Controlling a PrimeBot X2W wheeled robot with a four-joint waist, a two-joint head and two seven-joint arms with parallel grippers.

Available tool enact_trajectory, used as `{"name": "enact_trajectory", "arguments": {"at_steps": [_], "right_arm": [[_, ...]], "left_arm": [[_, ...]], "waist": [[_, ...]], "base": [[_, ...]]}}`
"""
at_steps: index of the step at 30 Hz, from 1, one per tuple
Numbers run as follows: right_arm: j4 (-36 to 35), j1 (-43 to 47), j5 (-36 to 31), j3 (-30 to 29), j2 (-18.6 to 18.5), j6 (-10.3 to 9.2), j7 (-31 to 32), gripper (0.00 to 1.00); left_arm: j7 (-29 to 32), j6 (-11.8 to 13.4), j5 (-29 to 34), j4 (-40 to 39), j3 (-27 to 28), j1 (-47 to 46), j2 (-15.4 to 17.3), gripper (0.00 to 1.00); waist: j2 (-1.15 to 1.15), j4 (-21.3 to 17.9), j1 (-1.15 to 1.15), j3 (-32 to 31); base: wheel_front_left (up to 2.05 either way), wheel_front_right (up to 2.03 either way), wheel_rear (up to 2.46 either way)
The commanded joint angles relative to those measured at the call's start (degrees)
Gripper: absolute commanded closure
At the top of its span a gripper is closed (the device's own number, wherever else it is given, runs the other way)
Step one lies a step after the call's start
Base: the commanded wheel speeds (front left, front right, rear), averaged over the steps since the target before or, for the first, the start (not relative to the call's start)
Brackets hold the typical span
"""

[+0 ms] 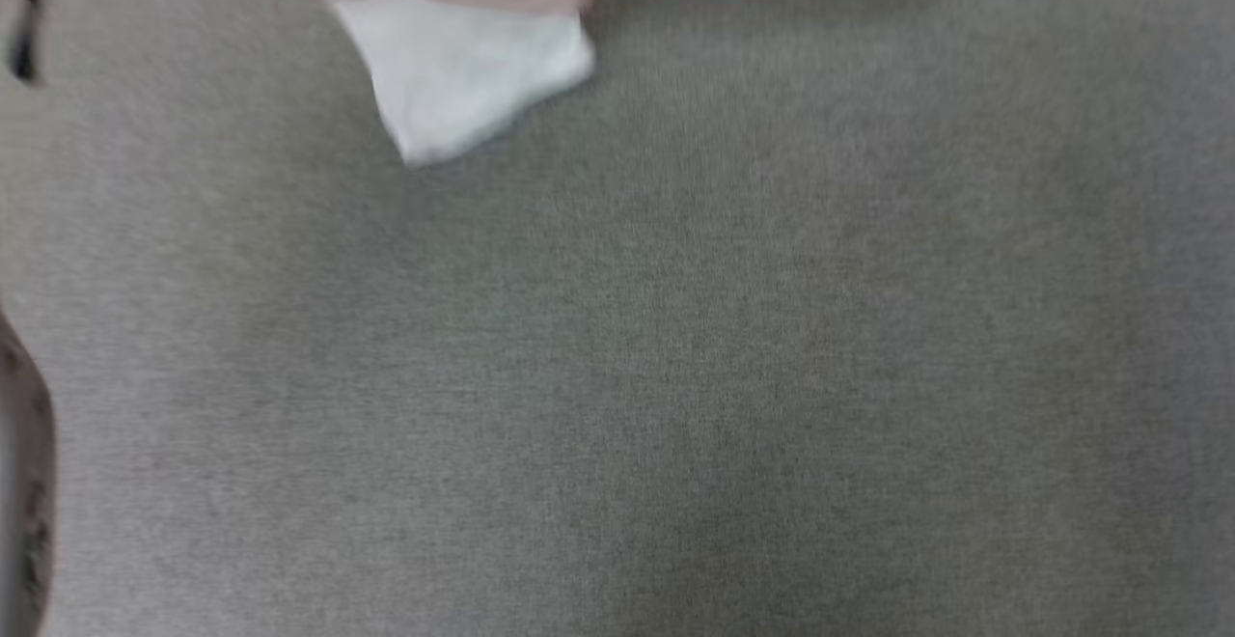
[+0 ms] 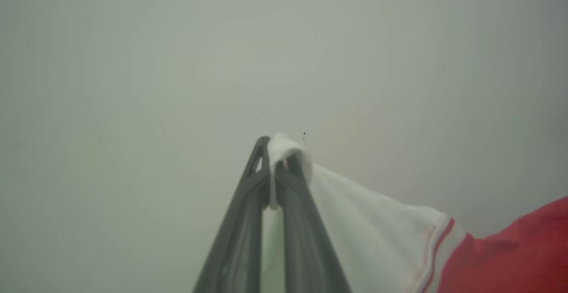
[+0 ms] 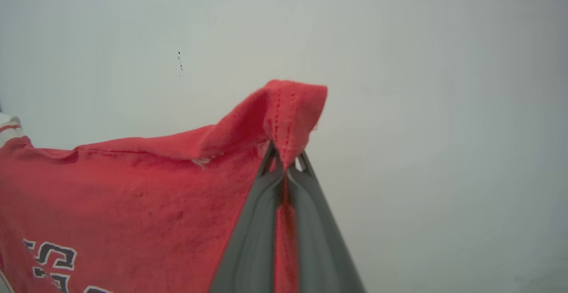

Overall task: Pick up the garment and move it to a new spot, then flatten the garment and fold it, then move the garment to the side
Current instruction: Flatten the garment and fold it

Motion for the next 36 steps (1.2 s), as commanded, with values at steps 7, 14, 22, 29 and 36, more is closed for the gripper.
{"name": "enact_trajectory", "arguments": {"at_steps": [7, 14, 22, 29, 36], "right_arm": [[5.76, -11.69, -0.78, 1.62, 0.18, -0.04, -2.39, 1.0], [14.57, -18.0, 1.25, 6.06, -0.25, -0.04, -5.83, 1.0], [26.08, -18.42, 3.92, 15.5, -1.25, -0.04, -10.35, 1.0], [31.88, -12.67, 6.9, 22.12, -1.77, -0.04, -12.25, 1.0], [33.63, 0.75, 11.28, 28.92, -2.5, -0.04, -14.56, 1.0]], "left_arm": [[1.44, -1.19, 0.88, 5.82, -0.6, -11.55, 0.7, 1.0], [1.82, -2.01, 1.47, 11.93, -2.42, -14.25, -0.07, 1.0], [-0.66, -2.49, -0.14, 19.8, -3.36, -9.94, -2.26, 1.0], [-4.35, -3.6, -2.17, 25.92, -3.47, -3.21, -4.15, 1.0], [-8.84, -5.58, -6.33, 31.98, -1.59, 10.69, -4.92, 1.0]], "waist": [[0.0, -0.81, -0.01, 10.4], [0.0, -0.41, -0.01, 14.96], [0.0, 0.24, -0.01, 16.32], [0.0, 0.51, -0.01, 14.02], [0.0, -0.39, -0.01, 6.57]], "base": [[0.0, 0.0, 0.0], [0.0, 0.0, 0.0], [0.0, 0.0, 0.0], [0.0, 0.0, 0.0], [0.0, 0.0, 0.0]]}}
